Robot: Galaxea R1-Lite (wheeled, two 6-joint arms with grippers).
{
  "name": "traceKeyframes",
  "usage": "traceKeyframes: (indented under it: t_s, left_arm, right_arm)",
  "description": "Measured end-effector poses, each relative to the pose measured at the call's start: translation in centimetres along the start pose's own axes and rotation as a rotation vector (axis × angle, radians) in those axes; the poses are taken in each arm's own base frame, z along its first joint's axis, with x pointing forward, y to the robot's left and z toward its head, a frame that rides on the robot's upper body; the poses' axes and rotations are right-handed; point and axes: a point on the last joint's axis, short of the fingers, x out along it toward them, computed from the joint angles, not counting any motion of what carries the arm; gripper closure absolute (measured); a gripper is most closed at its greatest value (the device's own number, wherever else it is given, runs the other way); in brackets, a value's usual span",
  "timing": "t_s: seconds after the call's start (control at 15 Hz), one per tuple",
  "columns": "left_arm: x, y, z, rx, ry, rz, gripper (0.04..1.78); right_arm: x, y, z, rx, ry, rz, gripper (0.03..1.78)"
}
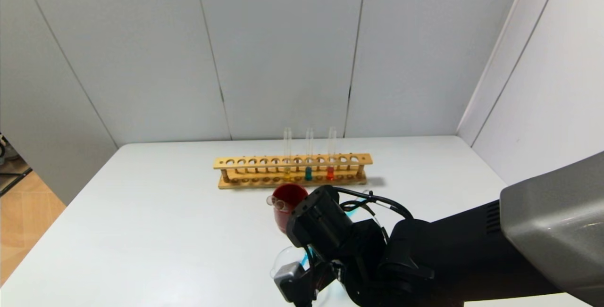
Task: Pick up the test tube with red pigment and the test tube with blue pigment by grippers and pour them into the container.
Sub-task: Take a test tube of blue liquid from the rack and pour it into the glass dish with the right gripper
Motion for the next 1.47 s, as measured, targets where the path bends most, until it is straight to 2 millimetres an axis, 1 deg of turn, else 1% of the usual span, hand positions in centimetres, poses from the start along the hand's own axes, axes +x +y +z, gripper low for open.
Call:
traceKeyframes:
  t_s: [0.4,0.73,1.0,1.47]
  left_arm:
    - [0.0,0.0,0.0,0.000,0.000,0.001,0.07]
    - [0.0,0.0,0.0,0.000,0.000,0.001,0.07]
    - [0.0,0.0,0.0,0.000,0.000,0.000,0.07]
    - [0.0,0.0,0.0,0.000,0.000,0.000,0.07]
  right_arm:
    - [0.4,0.0,-0.2,-0.011,0.008,0.009,1.42]
    - [1.2,0.2,-0.4,-0.033,0.019,0.026,1.42]
    - [1.3,-0.1,-0.6,-0.087,0.057,0.015,1.42]
    - [1.3,-0.6,-0.2,-0.120,0.072,-0.003,1.42]
